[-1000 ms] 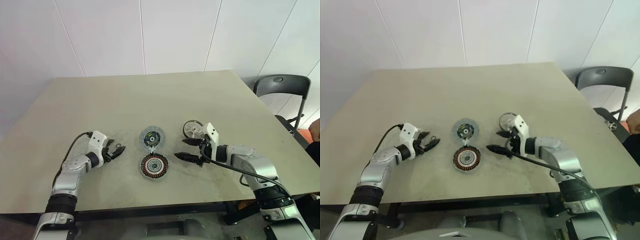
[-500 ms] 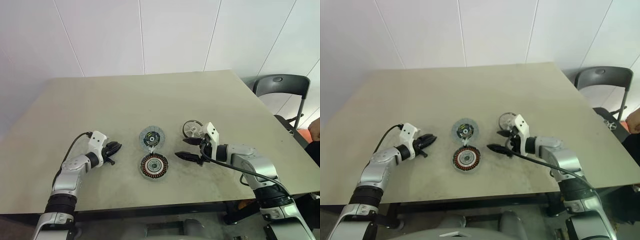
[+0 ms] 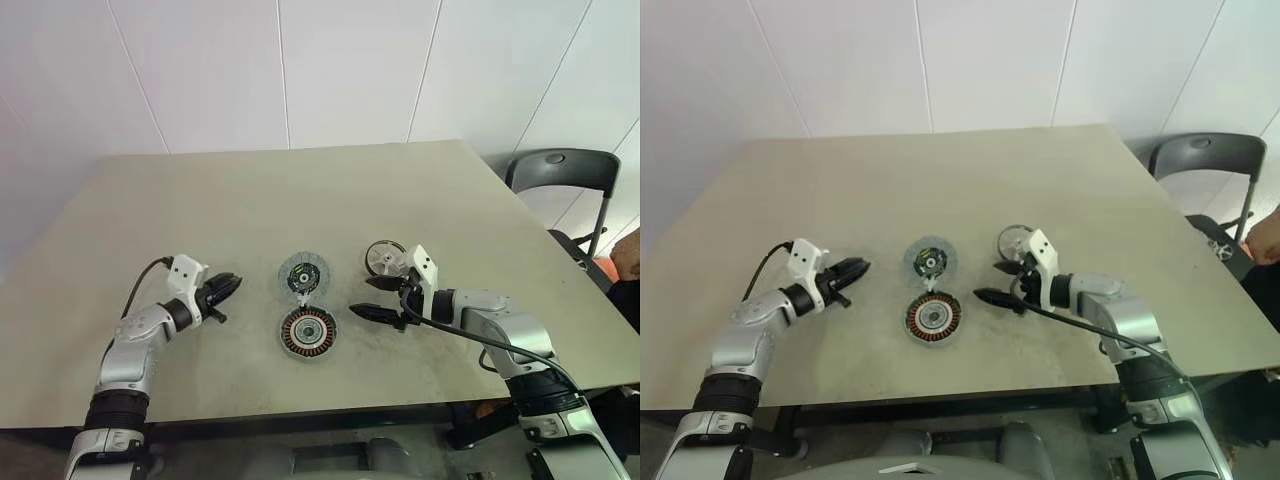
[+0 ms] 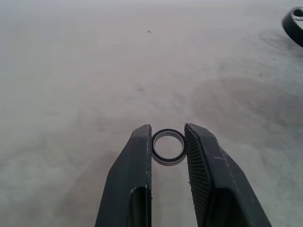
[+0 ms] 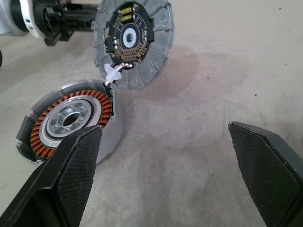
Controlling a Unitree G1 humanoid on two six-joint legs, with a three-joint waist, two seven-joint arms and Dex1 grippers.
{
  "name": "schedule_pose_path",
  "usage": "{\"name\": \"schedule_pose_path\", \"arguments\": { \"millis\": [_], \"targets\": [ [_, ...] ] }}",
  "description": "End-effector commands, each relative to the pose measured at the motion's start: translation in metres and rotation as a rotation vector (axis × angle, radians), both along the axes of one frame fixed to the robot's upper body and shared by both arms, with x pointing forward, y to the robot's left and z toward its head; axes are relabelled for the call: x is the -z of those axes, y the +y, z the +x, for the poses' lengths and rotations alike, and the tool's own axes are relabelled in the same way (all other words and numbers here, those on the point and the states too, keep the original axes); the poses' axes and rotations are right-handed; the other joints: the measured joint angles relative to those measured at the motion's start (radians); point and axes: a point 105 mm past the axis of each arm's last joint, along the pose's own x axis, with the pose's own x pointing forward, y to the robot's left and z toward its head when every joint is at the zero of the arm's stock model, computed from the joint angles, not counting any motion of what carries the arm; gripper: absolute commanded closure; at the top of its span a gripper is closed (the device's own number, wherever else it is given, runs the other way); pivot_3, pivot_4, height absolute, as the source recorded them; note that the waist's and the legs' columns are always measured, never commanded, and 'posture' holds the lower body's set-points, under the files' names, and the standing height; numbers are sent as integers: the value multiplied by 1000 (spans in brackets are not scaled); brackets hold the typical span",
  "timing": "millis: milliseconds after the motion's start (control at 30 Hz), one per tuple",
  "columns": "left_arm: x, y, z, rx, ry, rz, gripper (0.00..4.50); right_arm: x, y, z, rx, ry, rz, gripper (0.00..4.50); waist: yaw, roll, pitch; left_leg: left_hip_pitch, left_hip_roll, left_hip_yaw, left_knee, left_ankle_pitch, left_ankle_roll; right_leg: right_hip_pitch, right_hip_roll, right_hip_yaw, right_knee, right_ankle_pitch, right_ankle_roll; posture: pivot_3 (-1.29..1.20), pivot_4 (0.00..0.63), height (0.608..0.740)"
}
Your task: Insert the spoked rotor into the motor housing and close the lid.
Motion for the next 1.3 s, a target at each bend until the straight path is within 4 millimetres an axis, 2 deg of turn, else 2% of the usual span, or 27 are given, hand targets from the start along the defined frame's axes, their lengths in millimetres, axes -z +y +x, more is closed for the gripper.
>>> {"name": "schedule_pose_path", "arguments": {
  "millis": [33,400,667,833,1133,1300],
  "targets": [
    [-18,8,3,-28,-45,-64,3820,-14,5,5,-11,-61,17,0,0,0,0,0,0,0,0,0,0,0,0,0,0,0,0,0,0,740],
    [-29,5,4,-53,39,-286,3820,-10,2,2,8,-55,17,0,0,0,0,0,0,0,0,0,0,0,0,0,0,0,0,0,0,740],
    [-33,2,3,-43,19,-236,3820,-9,2,2,12,-54,15,0,0,0,0,0,0,0,0,0,0,0,0,0,0,0,0,0,0,740],
    [-59,-14,-2,53,-103,-291,3820,-9,2,2,9,-50,12,0,0,0,0,-1,0,0,0,0,0,0,0,0,-1,0,0,0,0,740],
    [-85,-39,-13,247,-211,-336,3820,-8,-2,-2,-15,-32,5,0,-1,0,0,-1,0,0,0,0,0,0,0,0,-1,0,0,0,0,740],
    [-106,-67,-23,429,-241,-372,3820,-7,-8,-4,-23,-20,-6,0,1,0,0,-1,0,0,0,0,0,0,0,0,-1,0,0,0,0,740]
  ]
}}
